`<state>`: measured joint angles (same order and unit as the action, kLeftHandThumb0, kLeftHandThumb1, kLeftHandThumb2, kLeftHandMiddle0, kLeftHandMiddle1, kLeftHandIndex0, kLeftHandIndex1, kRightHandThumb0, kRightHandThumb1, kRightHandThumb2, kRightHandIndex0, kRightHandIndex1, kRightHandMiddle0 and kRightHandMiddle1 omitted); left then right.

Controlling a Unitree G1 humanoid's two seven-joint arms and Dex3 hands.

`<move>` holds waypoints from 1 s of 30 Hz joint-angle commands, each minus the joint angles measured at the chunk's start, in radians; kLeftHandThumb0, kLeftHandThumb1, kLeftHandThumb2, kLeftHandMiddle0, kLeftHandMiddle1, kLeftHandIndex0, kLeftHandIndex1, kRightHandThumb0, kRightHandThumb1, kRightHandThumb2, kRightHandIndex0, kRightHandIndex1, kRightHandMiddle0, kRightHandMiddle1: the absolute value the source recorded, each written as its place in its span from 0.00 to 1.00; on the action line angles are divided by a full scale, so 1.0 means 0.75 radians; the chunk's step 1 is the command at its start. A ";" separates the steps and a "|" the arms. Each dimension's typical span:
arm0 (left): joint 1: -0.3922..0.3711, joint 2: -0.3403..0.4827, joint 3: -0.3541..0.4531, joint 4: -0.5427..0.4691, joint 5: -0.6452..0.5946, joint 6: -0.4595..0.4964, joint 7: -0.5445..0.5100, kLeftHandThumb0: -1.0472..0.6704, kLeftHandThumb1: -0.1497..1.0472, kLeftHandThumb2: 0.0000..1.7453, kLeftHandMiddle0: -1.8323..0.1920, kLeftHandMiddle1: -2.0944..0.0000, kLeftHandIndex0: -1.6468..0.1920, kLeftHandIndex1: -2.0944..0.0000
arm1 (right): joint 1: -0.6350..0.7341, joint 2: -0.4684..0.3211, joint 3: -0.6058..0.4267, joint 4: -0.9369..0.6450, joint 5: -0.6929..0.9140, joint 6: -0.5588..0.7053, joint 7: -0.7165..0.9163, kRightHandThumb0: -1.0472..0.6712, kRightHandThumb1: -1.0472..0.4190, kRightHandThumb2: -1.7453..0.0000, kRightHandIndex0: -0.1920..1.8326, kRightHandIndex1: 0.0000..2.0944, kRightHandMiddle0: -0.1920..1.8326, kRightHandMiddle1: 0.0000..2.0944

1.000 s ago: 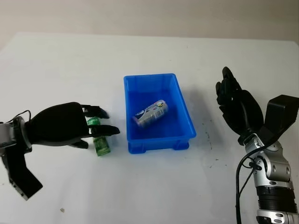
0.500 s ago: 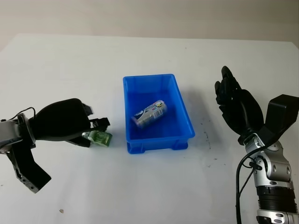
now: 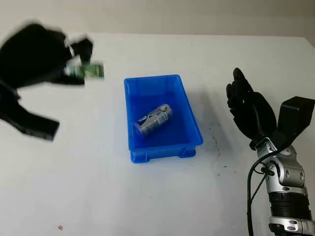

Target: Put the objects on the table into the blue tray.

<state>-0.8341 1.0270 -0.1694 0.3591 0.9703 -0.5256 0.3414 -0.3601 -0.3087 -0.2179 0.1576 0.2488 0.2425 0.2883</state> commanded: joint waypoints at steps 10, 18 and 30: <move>-0.132 -0.374 -0.073 -0.176 -0.315 -0.076 -0.230 0.26 1.00 0.07 0.41 0.00 0.53 0.00 | -0.002 0.007 -0.002 -0.020 0.017 -0.006 0.012 0.18 0.00 0.63 0.00 0.00 0.00 0.00; -0.060 -0.569 -0.213 -0.102 -0.398 -0.239 -0.437 0.29 1.00 0.12 0.45 0.00 0.65 0.19 | 0.032 0.003 -0.011 -0.050 0.032 -0.004 0.019 0.19 0.00 0.62 0.00 0.00 0.00 0.00; 0.043 -0.625 -0.270 -0.030 -0.315 -0.313 -0.509 0.26 1.00 0.15 0.78 0.24 0.91 0.27 | 0.076 0.026 -0.020 -0.095 0.059 0.014 -0.019 0.19 0.00 0.64 0.00 0.00 0.00 0.00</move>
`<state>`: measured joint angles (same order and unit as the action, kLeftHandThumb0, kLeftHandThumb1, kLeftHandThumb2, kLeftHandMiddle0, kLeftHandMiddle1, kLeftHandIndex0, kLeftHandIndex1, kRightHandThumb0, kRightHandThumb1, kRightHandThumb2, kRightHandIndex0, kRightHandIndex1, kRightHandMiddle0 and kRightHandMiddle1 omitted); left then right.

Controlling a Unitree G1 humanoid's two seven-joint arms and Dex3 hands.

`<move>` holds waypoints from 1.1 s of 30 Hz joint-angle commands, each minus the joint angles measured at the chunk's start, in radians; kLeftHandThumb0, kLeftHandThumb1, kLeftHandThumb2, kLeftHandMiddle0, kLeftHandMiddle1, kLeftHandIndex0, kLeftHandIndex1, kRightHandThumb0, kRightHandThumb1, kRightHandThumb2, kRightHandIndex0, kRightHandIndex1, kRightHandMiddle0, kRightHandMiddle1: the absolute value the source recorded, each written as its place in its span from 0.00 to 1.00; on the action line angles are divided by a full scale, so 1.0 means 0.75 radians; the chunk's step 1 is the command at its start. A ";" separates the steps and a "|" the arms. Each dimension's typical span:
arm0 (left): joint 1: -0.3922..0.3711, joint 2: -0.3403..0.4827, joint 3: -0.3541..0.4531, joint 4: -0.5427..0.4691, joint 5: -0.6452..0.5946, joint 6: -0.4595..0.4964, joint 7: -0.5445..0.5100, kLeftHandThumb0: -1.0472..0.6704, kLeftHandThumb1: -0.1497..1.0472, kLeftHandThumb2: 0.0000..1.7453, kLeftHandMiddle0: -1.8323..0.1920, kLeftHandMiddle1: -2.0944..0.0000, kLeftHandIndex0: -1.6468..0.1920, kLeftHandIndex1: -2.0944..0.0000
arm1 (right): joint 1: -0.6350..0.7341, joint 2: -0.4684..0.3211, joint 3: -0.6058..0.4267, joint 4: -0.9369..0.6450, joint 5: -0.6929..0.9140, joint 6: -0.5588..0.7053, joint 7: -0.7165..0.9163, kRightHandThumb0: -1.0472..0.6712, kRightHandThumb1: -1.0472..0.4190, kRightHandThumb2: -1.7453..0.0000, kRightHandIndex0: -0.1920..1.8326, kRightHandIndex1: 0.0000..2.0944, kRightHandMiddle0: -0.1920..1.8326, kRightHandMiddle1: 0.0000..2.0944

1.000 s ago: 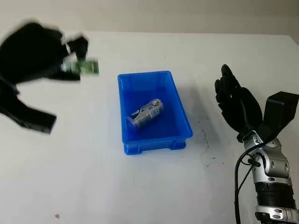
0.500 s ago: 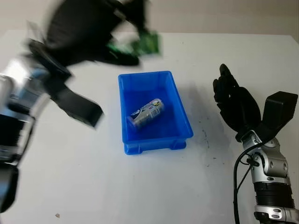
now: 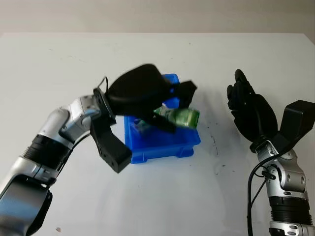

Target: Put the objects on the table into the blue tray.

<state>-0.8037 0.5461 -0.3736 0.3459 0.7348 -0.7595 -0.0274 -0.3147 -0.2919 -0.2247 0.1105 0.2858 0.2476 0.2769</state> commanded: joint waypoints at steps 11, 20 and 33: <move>-0.017 0.083 0.052 -0.089 -0.041 0.113 -0.215 0.14 1.00 0.23 0.99 0.99 1.00 0.98 | 0.012 -0.005 0.004 -0.030 0.000 0.023 -0.002 0.20 0.00 0.65 0.00 0.00 0.00 0.00; -0.054 0.016 0.245 -0.065 -0.754 0.292 -0.560 0.27 1.00 0.20 1.00 1.00 1.00 1.00 | -0.012 0.004 -0.002 0.002 0.007 -0.005 0.006 0.21 0.00 0.66 0.00 0.00 0.00 0.00; 0.241 -0.290 0.795 -0.127 -1.504 0.916 -0.376 0.14 1.00 0.42 1.00 1.00 1.00 1.00 | -0.078 0.053 0.007 0.028 -0.021 -0.071 -0.071 0.18 0.00 0.64 0.00 0.00 0.00 0.00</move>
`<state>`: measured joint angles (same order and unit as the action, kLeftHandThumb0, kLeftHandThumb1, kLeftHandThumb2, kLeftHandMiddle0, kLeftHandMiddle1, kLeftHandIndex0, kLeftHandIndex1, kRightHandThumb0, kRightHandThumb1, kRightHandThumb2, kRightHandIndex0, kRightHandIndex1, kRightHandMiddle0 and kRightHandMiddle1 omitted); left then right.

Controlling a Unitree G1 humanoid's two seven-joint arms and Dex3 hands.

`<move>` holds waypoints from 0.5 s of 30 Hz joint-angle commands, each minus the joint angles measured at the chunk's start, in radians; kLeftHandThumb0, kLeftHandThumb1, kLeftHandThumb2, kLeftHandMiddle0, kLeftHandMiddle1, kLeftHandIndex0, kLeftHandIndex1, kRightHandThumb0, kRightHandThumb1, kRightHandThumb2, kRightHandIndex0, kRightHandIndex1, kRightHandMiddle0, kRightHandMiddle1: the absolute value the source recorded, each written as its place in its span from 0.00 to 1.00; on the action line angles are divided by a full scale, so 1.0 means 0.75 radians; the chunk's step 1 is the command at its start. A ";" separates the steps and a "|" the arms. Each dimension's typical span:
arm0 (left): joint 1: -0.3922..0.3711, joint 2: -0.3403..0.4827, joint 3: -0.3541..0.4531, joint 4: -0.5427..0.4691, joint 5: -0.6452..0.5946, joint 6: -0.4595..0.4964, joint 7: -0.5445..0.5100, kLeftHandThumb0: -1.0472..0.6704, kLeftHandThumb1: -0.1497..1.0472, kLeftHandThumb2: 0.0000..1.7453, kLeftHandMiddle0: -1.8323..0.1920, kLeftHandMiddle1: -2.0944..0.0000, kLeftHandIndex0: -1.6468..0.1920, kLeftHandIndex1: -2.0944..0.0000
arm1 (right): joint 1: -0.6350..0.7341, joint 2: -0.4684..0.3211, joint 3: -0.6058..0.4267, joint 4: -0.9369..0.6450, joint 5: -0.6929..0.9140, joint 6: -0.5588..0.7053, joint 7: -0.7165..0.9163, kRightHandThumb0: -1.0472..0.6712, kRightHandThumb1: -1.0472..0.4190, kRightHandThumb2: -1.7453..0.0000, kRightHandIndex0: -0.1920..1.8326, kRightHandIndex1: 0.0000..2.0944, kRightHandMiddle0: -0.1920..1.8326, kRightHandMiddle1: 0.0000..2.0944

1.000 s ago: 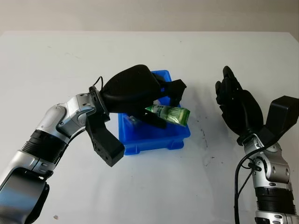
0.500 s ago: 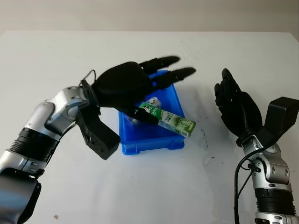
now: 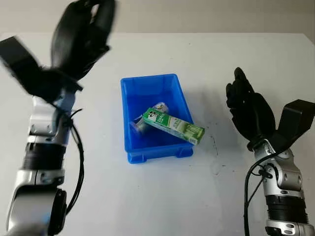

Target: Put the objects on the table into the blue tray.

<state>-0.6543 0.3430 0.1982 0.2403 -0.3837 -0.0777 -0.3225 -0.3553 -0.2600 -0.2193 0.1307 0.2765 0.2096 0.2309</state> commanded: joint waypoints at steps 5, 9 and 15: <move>0.217 -0.109 0.049 0.083 0.049 -0.033 0.096 0.15 1.00 0.42 1.00 1.00 1.00 1.00 | -0.062 0.025 0.004 0.043 -0.027 -0.047 -0.042 0.18 0.00 0.62 0.00 0.00 0.00 0.00; 0.314 -0.159 0.037 0.063 0.090 -0.039 0.118 0.14 1.00 0.41 1.00 1.00 1.00 1.00 | -0.091 0.033 0.003 0.096 -0.037 -0.095 -0.044 0.17 0.00 0.61 0.00 0.00 0.00 0.00; 0.348 -0.170 0.030 0.024 0.105 -0.017 0.111 0.15 1.00 0.41 1.00 1.00 1.00 1.00 | -0.126 0.041 0.012 0.132 -0.060 -0.137 -0.056 0.18 0.00 0.59 0.00 0.00 0.00 0.00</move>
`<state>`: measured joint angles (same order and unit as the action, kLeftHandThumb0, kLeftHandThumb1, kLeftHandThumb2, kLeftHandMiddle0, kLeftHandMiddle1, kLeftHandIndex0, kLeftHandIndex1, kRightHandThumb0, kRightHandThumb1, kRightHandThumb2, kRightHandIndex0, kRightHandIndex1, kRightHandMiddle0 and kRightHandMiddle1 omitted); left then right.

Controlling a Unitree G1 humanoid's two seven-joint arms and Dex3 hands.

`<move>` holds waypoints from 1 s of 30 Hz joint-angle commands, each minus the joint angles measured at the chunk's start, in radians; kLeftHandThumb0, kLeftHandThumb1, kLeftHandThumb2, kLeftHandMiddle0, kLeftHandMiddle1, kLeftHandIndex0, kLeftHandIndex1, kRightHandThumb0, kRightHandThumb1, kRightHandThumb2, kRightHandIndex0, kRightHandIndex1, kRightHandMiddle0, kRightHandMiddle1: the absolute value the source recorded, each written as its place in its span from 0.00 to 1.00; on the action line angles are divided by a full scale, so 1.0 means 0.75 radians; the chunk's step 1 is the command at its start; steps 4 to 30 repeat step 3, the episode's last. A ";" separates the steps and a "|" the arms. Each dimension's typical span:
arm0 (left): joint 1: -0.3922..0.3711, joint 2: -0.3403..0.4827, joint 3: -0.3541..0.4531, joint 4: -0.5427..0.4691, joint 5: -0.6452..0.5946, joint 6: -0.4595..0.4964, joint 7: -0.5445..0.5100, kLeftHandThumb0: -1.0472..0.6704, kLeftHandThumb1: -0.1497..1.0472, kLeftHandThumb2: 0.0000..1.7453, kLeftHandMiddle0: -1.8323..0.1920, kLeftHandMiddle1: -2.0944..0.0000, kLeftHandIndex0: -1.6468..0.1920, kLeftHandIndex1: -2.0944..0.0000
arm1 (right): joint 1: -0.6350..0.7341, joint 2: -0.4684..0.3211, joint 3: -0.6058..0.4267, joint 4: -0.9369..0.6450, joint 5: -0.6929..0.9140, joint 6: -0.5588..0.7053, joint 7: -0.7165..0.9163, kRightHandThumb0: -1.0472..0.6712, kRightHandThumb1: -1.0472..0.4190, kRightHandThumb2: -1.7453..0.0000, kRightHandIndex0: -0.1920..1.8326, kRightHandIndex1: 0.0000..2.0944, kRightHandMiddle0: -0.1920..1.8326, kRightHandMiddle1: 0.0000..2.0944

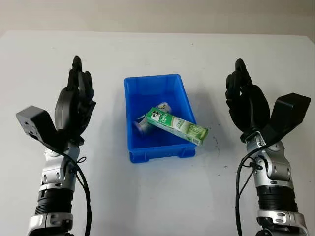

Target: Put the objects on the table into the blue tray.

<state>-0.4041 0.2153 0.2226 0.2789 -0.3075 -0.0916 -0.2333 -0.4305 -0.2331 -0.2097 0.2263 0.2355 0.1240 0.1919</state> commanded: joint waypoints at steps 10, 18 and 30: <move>0.017 -0.005 -0.008 -0.033 0.011 0.010 -0.009 0.16 1.00 0.41 1.00 1.00 1.00 1.00 | -0.036 0.013 0.000 0.009 -0.003 -0.030 -0.011 0.18 0.00 0.59 0.00 0.00 0.00 0.00; 0.017 -0.005 -0.008 -0.033 0.011 0.010 -0.009 0.16 1.00 0.41 1.00 1.00 1.00 1.00 | -0.036 0.013 0.000 0.009 -0.003 -0.030 -0.011 0.18 0.00 0.59 0.00 0.00 0.00 0.00; 0.017 -0.005 -0.008 -0.033 0.011 0.010 -0.009 0.16 1.00 0.41 1.00 1.00 1.00 1.00 | -0.036 0.013 0.000 0.009 -0.003 -0.030 -0.011 0.18 0.00 0.59 0.00 0.00 0.00 0.00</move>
